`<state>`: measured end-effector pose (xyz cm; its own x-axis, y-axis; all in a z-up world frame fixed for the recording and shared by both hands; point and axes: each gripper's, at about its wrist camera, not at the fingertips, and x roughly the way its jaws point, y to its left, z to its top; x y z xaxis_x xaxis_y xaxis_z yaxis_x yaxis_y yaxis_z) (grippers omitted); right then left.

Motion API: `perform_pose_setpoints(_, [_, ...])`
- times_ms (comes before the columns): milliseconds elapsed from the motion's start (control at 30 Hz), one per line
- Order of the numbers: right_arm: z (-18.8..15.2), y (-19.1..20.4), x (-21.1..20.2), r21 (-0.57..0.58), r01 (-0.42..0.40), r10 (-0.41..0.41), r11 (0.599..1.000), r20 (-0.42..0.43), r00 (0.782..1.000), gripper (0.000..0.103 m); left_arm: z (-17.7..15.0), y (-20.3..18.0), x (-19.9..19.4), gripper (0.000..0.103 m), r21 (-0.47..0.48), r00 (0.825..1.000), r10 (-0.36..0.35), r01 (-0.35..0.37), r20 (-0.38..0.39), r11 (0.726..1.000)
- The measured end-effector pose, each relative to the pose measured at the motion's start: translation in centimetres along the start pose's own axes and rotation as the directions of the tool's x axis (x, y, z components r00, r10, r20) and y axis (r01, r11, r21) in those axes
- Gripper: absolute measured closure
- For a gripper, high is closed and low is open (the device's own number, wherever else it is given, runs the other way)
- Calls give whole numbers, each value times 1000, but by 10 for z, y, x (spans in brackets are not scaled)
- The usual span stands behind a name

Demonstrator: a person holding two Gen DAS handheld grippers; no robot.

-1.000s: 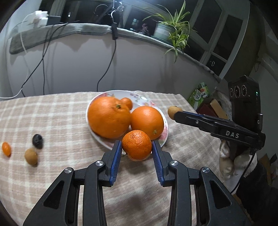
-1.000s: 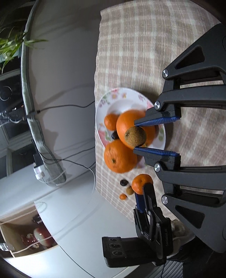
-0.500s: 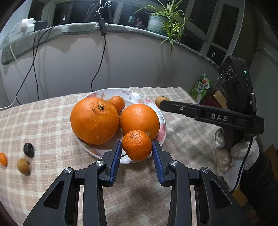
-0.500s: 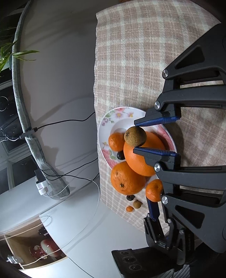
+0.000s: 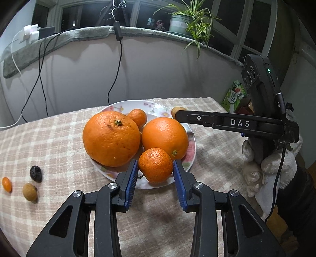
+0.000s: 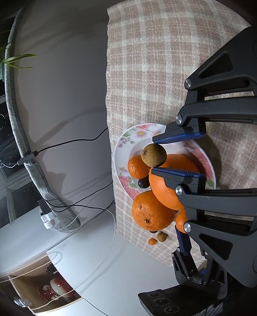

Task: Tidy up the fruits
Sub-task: 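Carry the mandarin and kiwi onto the plate and open both grippers, then move both grippers back to the remaining fruits on the tablecloth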

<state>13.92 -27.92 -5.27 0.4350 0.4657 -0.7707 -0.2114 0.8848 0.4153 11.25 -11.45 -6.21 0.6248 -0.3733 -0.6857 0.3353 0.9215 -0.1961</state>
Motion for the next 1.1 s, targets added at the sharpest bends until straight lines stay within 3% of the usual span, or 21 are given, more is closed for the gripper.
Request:
perform_pose_setpoints(100, [-1,0,0,3,3,-3,1000,3,1000,77,0,1,-3,52,-6,1000,4,-4,12,1000])
perform_pose_setpoints(233, [-1,0,1,6,8,-8,1000,2,1000,77,1,3,-5,52,-8,1000,9,-9,17,1000])
perform_pose_setpoints(267, [-1,-1,1,7,12,-12,1000,3,1000,70,1,4,-5,52,-10,1000,9,-9,16,1000])
perform_pose_setpoints(367, [0,-1,-2,14,26,-26,1000,21,999,34,0,6,-4,52,-19,1000,9,-9,14,1000])
perform_pose_setpoints(400, [0,-1,-4,16,20,-21,1000,30,999,28,0,7,-4,52,-20,1000,9,-9,13,1000])
perform_pose_setpoints(967, [1,15,-16,9,29,-29,1000,49,998,27,-6,17,-21,52,-49,999,8,-6,33,999])
perform_pose_setpoints(1100, [2,28,-18,-12,29,-28,1000,60,998,20,-9,26,-30,52,-65,999,22,-19,44,998])
